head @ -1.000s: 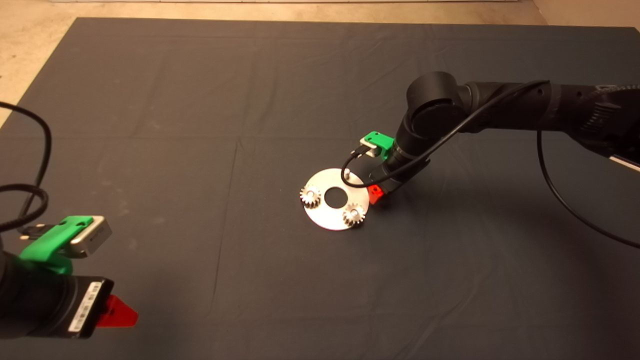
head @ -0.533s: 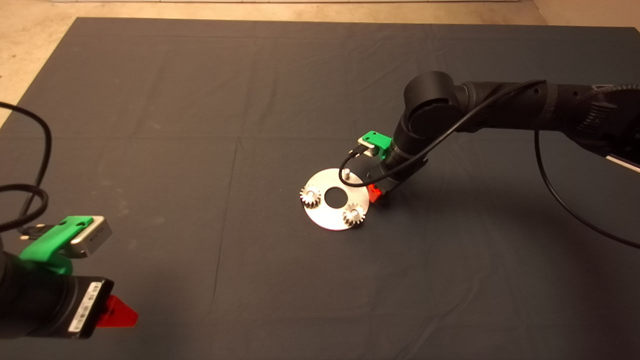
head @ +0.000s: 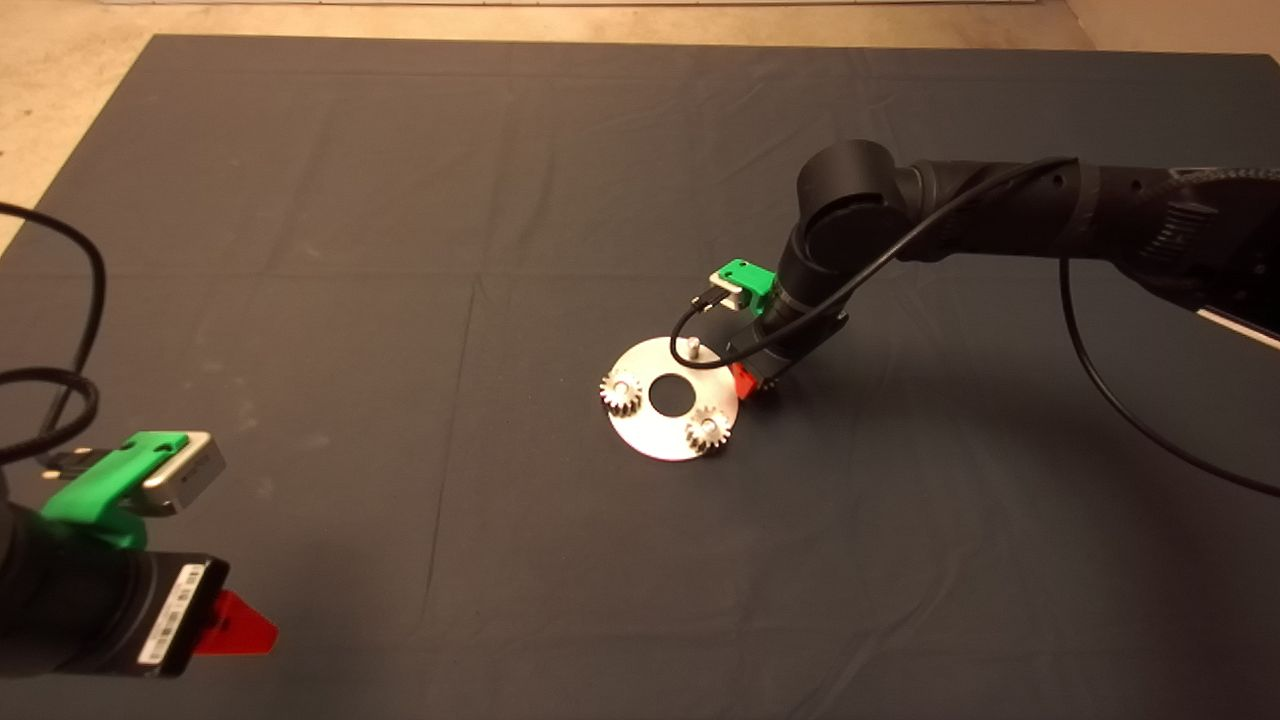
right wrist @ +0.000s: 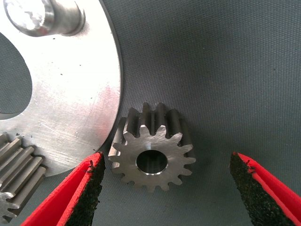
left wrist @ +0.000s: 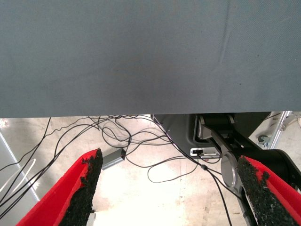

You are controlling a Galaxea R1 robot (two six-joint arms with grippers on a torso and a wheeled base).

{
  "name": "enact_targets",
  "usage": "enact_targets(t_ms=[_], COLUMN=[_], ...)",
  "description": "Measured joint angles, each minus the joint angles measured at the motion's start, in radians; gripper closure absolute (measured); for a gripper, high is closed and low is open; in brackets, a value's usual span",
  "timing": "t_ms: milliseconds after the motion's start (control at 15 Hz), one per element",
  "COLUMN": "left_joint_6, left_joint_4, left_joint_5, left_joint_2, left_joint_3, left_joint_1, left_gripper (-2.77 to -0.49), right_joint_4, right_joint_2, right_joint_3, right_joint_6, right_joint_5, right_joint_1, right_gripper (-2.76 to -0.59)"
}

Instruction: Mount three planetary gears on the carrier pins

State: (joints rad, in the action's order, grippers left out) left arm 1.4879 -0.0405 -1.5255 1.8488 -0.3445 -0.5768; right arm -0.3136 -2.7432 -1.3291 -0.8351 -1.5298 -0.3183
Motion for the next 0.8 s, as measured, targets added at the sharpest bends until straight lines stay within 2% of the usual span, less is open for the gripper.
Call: enact_targets(t_ms=[133, 667, 800], left_joint_6=[0.000, 0.000, 0.000], left_joint_4=[0.000, 0.000, 0.000], left_joint_5=[0.000, 0.000, 0.000], left_joint_2=[0.000, 0.000, 0.000], left_joint_3=[0.000, 0.000, 0.000], left_joint_1=[0.000, 0.000, 0.000], left_gripper=[-2.04, -2.04, -2.04], right_joint_4=[0.000, 0.000, 0.000], right_joint_2=[0.000, -0.006, -0.010], right_joint_3=[-0.006, -0.017, -0.017], right_joint_6=[0.000, 0.000, 0.000], right_joint_5=[0.000, 0.003, 0.003], right_joint_1=[0.000, 0.002, 0.005], right_gripper=[-1.80, -1.66, -1.54])
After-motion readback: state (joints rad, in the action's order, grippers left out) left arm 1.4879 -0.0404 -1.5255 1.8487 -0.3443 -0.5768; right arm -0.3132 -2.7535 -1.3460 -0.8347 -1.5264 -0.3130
